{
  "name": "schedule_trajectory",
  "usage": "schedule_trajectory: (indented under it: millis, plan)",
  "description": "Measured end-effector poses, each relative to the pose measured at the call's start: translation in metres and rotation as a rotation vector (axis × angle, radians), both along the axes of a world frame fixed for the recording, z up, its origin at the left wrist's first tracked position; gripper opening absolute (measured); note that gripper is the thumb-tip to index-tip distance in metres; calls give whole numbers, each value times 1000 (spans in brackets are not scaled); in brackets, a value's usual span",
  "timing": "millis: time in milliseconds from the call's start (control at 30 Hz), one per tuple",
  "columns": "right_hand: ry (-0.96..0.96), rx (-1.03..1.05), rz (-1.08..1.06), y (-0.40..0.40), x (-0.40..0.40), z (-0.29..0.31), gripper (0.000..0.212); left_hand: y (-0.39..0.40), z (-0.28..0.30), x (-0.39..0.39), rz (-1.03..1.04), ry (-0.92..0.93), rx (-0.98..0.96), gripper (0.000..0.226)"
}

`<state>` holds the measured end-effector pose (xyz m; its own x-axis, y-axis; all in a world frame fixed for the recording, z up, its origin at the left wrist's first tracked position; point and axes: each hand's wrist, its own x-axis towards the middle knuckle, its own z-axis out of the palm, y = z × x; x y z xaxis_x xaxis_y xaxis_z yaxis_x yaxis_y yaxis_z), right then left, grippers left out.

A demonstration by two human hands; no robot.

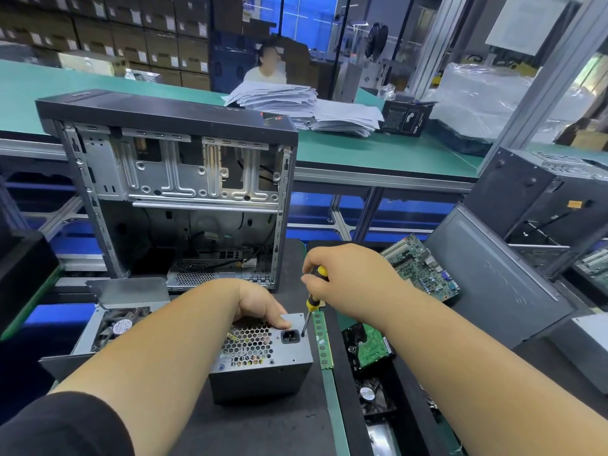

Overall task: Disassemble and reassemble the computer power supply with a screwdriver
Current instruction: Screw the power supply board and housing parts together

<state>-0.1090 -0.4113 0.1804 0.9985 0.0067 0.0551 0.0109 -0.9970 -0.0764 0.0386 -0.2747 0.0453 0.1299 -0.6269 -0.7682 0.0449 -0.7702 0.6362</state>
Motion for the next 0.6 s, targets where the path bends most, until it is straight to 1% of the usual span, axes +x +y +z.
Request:
schedule_trajectory:
  millis: [67,100,200,300,367,400,500,533,600]
  plan:
    - [-9,-74,-3,0,0,-1,28,0,1,0,-11,-17,-2,16]
    - [-7,-70,0,0,0,-2,31,-1,0,0,-5,-28,-3,15]
    - [18,86,18,-1,-3,0,21,-1,-1,0,26,-28,-1,15]
    - [-8,151,39,-2,-5,1,25,-1,-2,0,21,-29,-2,15]
    - [-48,95,35,-2,-4,-1,21,-1,-1,0,12,-33,-1,15]
    - [-60,45,29,-3,-3,-2,23,-1,-1,0,9,-37,0,14]
    - [-68,-87,9,-2,-2,-5,38,-1,0,0,11,-40,0,15]
    - [-72,-90,10,-3,-2,-5,39,-1,1,0,14,-39,1,15]
    - [-53,-12,15,-3,-4,-4,31,-1,1,-2,22,-37,4,15]
